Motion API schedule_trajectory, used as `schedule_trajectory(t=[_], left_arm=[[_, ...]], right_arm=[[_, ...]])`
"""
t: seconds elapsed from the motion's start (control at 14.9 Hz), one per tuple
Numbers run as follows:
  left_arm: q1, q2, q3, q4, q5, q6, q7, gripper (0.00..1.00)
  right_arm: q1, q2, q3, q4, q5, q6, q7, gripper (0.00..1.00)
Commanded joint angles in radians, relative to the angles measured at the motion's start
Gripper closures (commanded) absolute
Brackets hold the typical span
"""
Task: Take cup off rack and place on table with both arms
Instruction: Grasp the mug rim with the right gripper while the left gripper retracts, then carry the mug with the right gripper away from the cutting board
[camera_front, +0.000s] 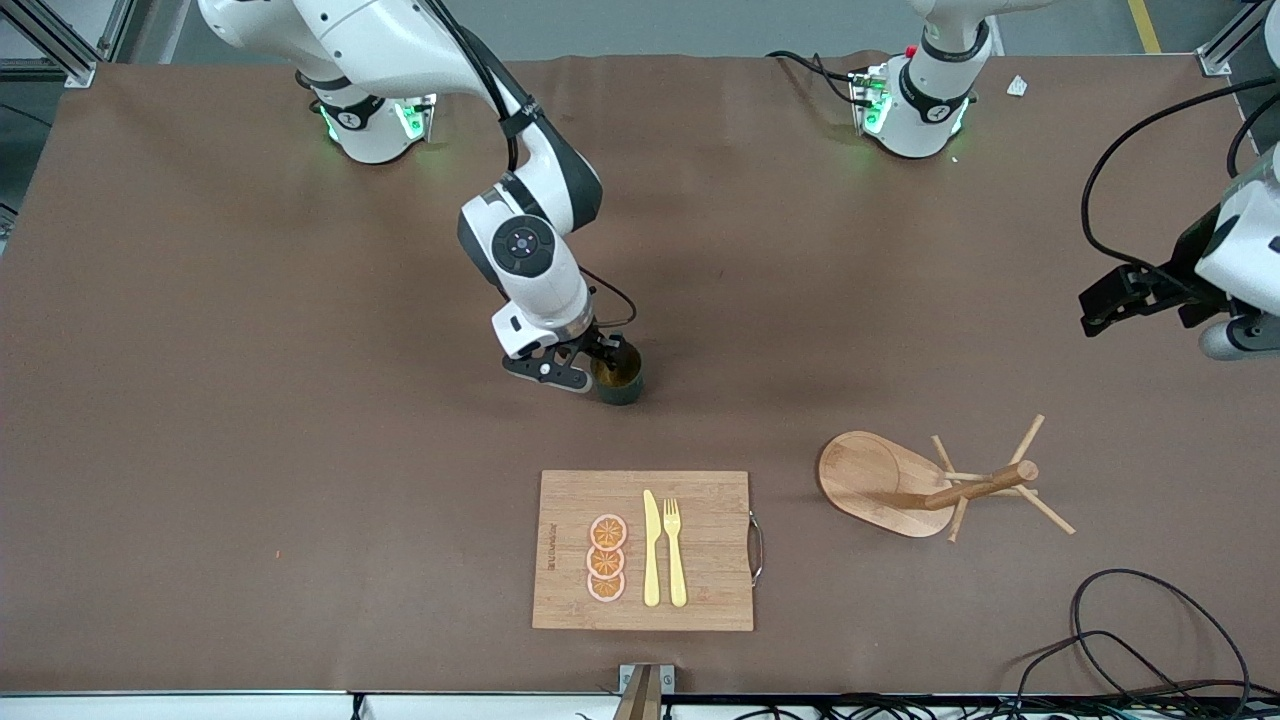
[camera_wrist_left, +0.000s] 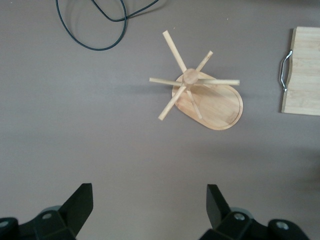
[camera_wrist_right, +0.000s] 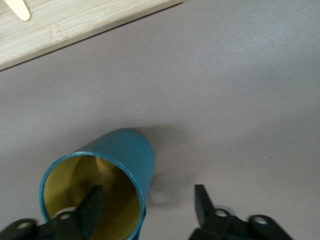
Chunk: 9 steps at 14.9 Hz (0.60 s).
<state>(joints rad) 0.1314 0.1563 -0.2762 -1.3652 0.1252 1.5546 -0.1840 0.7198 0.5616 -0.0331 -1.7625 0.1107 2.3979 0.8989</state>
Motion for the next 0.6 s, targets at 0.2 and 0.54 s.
schedule_trajectory(t=[0.2, 0.54], left_arm=[[-0.079, -0.101, 0.11, -0.07, -0.073, -0.09, 0.1, 0.0], [-0.137, -0.188, 0.192, -0.176, -0.084, -0.087, 0.127, 0.0]], right_arm=[[0.003, 0.04, -0.011, 0.041, -0.098, -0.017, -0.114, 0.97], [-0.052, 0.021, -0.013, 0.038, -0.098, -0.034, -0.357, 0.99]])
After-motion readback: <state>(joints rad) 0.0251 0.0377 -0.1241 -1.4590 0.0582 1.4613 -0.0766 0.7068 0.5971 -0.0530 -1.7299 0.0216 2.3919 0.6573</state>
